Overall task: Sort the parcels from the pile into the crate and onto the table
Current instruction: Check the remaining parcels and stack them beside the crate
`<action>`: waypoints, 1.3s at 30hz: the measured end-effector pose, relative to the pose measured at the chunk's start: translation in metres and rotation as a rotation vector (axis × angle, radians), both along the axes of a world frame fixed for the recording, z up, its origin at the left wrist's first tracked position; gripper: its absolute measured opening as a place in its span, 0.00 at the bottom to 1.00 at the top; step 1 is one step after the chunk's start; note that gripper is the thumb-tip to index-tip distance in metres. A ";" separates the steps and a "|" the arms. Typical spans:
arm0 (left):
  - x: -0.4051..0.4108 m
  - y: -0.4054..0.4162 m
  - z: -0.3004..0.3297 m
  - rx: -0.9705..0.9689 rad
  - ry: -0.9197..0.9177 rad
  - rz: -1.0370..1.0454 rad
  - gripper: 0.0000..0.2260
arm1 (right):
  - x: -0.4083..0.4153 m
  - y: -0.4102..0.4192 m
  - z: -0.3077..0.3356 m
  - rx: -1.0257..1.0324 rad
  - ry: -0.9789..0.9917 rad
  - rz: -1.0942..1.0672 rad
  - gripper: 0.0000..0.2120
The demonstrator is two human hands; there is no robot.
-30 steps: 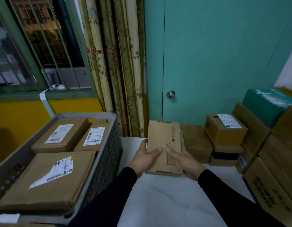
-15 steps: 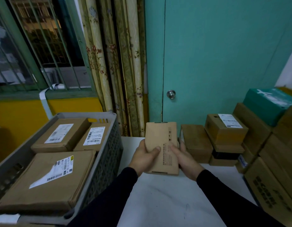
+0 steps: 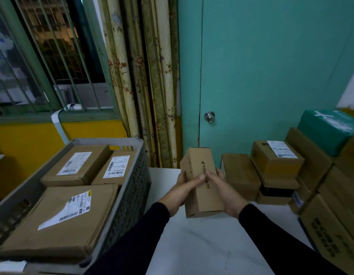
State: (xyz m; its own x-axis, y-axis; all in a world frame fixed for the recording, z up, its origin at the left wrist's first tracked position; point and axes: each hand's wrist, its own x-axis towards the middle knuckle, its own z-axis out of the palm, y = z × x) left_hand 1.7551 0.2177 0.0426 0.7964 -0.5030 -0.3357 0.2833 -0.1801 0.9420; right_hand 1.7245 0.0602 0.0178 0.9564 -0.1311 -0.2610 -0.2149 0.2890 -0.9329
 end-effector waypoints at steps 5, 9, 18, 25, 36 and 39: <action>0.000 0.000 -0.005 0.005 0.003 -0.014 0.29 | -0.001 -0.006 0.001 0.076 -0.013 0.056 0.29; 0.000 0.000 -0.005 0.003 0.016 -0.031 0.37 | -0.004 -0.008 0.001 0.083 -0.005 0.120 0.31; -0.003 -0.001 -0.002 0.015 -0.033 -0.019 0.31 | -0.001 -0.008 -0.010 0.017 -0.036 0.131 0.36; -0.003 0.001 -0.002 0.029 -0.045 -0.018 0.32 | -0.001 -0.010 -0.015 0.013 -0.025 0.129 0.38; 0.005 0.009 0.009 0.170 -0.229 -0.123 0.43 | -0.004 -0.011 0.011 0.424 -0.039 0.028 0.34; 0.006 0.008 0.009 0.134 -0.263 -0.148 0.43 | 0.000 -0.016 0.011 0.432 -0.007 -0.063 0.34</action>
